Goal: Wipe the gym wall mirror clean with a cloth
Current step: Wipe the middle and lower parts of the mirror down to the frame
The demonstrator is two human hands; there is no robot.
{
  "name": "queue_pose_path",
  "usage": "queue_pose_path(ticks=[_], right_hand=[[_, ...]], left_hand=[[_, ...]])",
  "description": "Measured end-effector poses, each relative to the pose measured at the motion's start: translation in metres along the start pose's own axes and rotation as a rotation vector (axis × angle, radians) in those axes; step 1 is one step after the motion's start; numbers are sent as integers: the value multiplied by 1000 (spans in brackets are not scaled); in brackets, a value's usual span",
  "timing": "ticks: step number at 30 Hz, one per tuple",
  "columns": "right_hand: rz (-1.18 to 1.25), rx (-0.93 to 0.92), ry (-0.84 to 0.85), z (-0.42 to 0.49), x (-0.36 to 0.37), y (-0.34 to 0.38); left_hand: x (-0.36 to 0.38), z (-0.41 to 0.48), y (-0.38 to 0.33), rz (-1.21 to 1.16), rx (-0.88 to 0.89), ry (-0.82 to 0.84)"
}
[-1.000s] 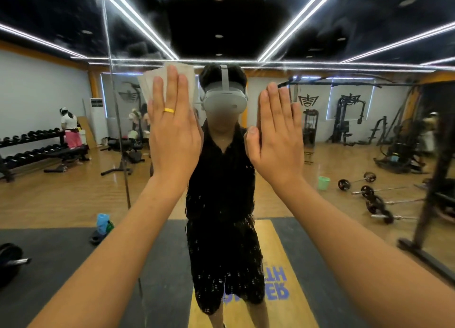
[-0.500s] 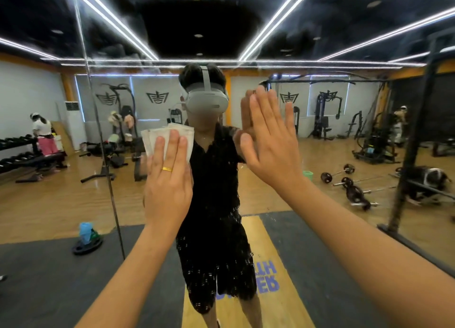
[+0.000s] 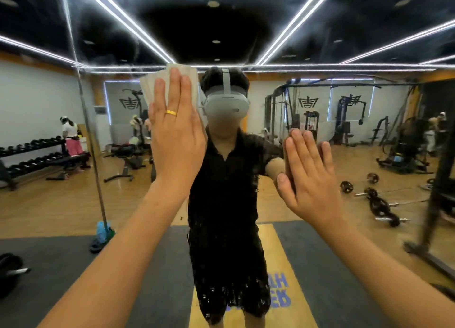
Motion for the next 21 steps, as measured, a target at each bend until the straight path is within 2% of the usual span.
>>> queue_pose_path(ticks=[3, 7, 10, 12, 17, 19, 21], right_hand=[[34, 6, -6, -1, 2, -2], [36, 10, 6, -2, 2, -5], [33, 26, 20, -3, 1, -7], [29, 24, 27, -4, -1, -9], [26, 1, 0, -4, -2, -9], [37, 7, -11, -3, 1, -6], [53, 16, -13, -2, 2, -5]], left_hand=[[5, -2, -12, 15, -4, -4], [6, -50, -17, 48, 128, 75], [1, -44, -11, 78, 194, 94], [-7, -15, -4, 59, 128, 82], [-23, 45, 23, 29, -174, -65], [-20, 41, 17, 22, -221, -94], [-13, 19, -9, 2, -171, -76]])
Point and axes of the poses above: each hand's wrist, its own z-axis towards the middle knuckle, its own x-axis out of the palm, y = z × x, the point moved 6 cm from there along z, towards the middle knuckle, and after that the axes turned 15 degrees about z, right-handed, at the moved point
